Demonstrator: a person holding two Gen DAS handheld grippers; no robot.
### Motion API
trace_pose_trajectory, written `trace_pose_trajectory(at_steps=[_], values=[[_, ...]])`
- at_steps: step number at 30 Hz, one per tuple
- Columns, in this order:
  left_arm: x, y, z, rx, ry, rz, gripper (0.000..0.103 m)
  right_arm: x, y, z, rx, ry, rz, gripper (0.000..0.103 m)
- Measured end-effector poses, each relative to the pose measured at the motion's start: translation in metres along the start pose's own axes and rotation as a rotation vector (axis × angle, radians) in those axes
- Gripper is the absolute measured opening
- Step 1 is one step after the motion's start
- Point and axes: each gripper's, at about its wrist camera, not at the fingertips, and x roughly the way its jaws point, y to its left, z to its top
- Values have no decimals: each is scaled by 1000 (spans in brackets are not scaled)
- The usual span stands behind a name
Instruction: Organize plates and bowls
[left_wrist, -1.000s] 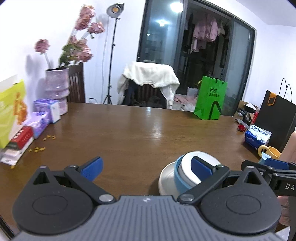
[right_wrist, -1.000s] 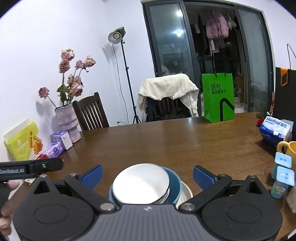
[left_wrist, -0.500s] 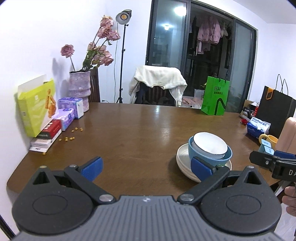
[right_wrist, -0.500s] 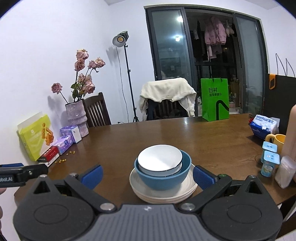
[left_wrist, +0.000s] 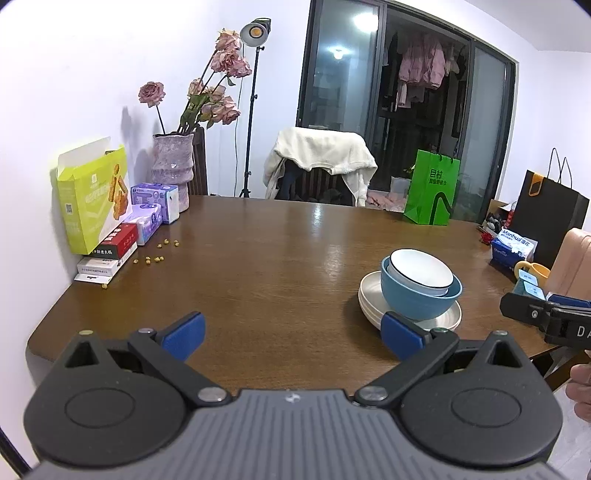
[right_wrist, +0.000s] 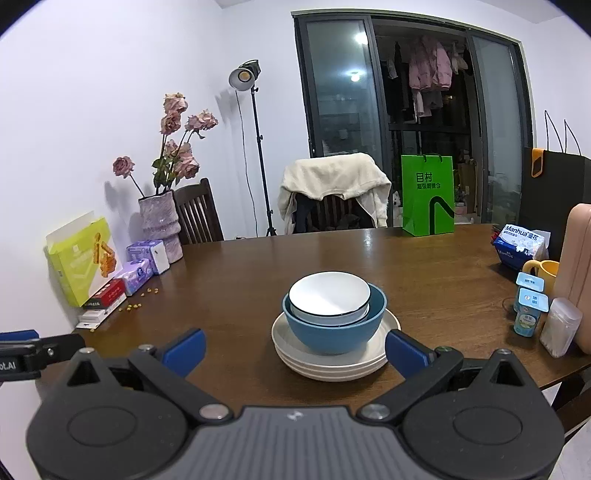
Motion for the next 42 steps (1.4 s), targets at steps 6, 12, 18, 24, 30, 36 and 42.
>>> trace_pose_trajectory(at_steps=[6, 12, 18, 24, 30, 36, 42], values=[[-4, 1, -2, -10, -3, -1, 103, -5, 1, -1, -6, 0, 7, 103], [-5, 1, -2, -10, -4, -2, 103, -6, 2, -1, -9, 0, 10, 103], [-6, 1, -2, -9, -5, -2, 103, -9, 2, -2, -11, 0, 15, 103], [-7, 0, -2, -7, -2, -2, 103, -9, 2, -3, -11, 1, 14, 103], [-6, 0, -1, -9, -4, -3, 103, -10, 1, -2, -10, 2, 13, 103], [-6, 0, -1, -9, -4, -4, 103, -10, 1, -2, -10, 2, 13, 103], [-5, -1, -2, -9, 1, -5, 103, -9, 1, -2, -10, 4, 14, 103]])
